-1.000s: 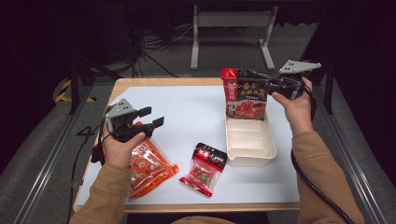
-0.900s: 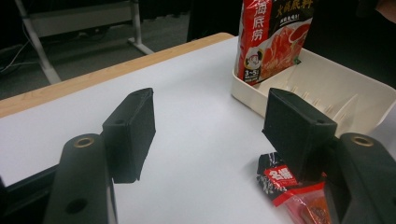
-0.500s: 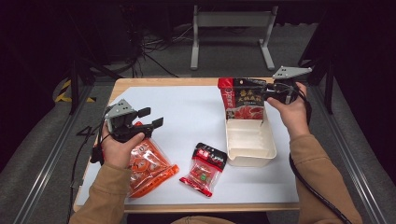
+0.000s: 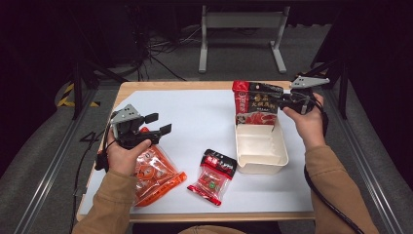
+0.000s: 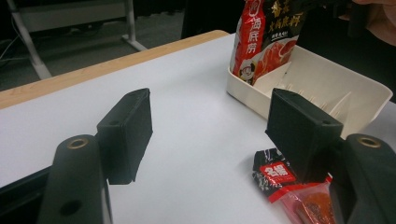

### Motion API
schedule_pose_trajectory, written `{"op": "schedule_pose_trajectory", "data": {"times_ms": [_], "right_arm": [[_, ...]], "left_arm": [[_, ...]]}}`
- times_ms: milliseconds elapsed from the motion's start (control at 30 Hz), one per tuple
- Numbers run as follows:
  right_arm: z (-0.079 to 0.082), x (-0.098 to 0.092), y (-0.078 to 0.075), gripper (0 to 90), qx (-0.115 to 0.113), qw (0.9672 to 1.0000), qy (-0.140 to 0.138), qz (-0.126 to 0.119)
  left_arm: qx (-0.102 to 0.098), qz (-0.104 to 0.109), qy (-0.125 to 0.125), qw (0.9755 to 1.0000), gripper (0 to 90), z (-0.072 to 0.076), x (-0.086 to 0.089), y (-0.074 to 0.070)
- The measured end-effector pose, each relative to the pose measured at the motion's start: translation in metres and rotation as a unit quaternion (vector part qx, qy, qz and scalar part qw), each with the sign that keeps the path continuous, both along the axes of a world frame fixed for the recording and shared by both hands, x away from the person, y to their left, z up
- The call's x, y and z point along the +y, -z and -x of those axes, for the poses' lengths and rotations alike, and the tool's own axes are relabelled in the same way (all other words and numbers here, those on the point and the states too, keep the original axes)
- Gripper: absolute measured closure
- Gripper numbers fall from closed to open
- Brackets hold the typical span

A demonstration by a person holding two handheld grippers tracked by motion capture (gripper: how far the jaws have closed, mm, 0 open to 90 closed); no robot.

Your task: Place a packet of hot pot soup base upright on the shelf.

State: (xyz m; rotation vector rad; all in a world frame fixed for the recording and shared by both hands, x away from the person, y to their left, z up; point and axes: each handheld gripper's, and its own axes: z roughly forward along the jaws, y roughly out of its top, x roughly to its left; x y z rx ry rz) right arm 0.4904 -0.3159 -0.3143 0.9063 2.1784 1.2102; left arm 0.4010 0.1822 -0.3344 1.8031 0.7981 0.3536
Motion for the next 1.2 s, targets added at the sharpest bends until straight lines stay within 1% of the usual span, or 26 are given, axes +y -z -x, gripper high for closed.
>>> {"op": "schedule_pose_trajectory", "data": {"times_ms": [133, 300, 467, 500, 667, 733, 767, 800, 833, 867, 900, 933, 1033, 1200], "right_arm": [[0.001, -0.005, 0.005, 76.9, 0.003, 0.9999, 0.009, -0.010], [0.003, -0.012, 0.012, 77.0, 0.006, 0.9993, 0.016, -0.034], [0.004, -0.011, 0.012, 76.5, 0.006, 0.9993, 0.019, -0.032], [0.004, -0.012, 0.012, 76.2, 0.007, 0.9993, 0.019, -0.033], [0.004, -0.012, 0.012, 74.5, 0.008, 0.9991, 0.018, -0.038], [0.004, -0.014, 0.012, 66.7, 0.016, 0.9982, 0.022, -0.054], [0.004, -0.014, 0.012, 66.7, 0.016, 0.9982, 0.022, -0.054], [0.003, -0.015, 0.013, 60.4, 0.024, 0.9973, 0.020, -0.067], [0.003, -0.016, 0.013, 54.9, 0.033, 0.9966, 0.019, -0.073], [0.004, -0.016, 0.013, 53.1, 0.031, 0.9968, 0.020, -0.071], [0.004, -0.016, 0.013, 53.1, 0.031, 0.9968, 0.020, -0.071], [0.004, -0.017, 0.013, 50.4, 0.032, 0.9967, 0.021, -0.072], [0.009, -0.019, 0.010, 44.3, 0.033, 0.9954, 0.022, -0.087], [0.019, -0.024, 0.005, 39.3, 0.029, 0.9952, 0.027, -0.089]], "left_arm": [[0.001, -0.002, 0.001, 1.0000, 32.2, 0.000, 0.000, 0.000], [0.004, -0.001, 0.002, 1.0000, 31.9, 0.000, -0.001, 0.001], [0.007, -0.006, 0.005, 0.9999, 31.7, 0.000, -0.001, 0.002], [0.010, -0.006, 0.004, 0.9999, 31.7, 0.000, -0.002, 0.002], [0.010, -0.009, 0.005, 0.9999, 31.6, -0.001, -0.002, 0.004], [0.012, -0.008, 0.004, 0.9999, 31.6, -0.001, -0.002, 0.004], [0.012, -0.010, 0.004, 0.9999, 31.6, -0.001, -0.002, 0.004], [0.012, -0.011, 0.005, 0.9999, 31.6, -0.001, -0.001, 0.004], [0.012, -0.011, 0.005, 0.9999, 31.5, -0.001, -0.001, 0.004], [0.012, -0.011, 0.005, 0.9999, 31.5, -0.001, -0.001, 0.004], [0.012, -0.012, 0.005, 0.9999, 31.5, -0.001, -0.001, 0.004], [0.011, -0.013, 0.005, 0.9998, 31.5, -0.001, 0.000, 0.004], [0.016, -0.012, 0.004, 0.9998, 31.4, 0.000, 0.001, 0.004], [0.015, -0.018, 0.007, 0.9997, 31.2, 0.001, 0.003, 0.005]]}}
